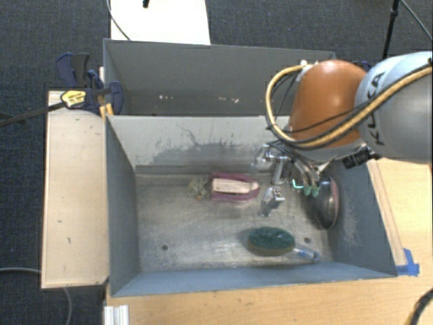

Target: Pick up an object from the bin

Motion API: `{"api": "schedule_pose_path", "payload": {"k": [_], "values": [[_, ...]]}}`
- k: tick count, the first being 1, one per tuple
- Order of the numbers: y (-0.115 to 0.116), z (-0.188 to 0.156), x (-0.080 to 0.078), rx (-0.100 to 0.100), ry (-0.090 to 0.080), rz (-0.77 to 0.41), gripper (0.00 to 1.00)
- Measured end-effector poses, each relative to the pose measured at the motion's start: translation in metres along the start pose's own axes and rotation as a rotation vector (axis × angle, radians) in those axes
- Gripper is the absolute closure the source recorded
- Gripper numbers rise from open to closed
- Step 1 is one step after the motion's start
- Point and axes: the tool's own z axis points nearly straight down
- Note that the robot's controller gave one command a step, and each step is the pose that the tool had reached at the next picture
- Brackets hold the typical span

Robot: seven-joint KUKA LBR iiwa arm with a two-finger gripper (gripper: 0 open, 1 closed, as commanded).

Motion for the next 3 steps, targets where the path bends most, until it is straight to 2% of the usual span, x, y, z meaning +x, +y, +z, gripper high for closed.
{"api": "schedule_pose_path", "payload": {"k": [1,2,3], "values": [[0.037,0.069,-0.028,0.002,-0.023,-0.191,0.0],[0.03,0.088,-0.037,-0.011,-0.029,0.211,0.0],[0.027,0.088,-0.037,-0.006,-0.032,0.211,1.0]]}}
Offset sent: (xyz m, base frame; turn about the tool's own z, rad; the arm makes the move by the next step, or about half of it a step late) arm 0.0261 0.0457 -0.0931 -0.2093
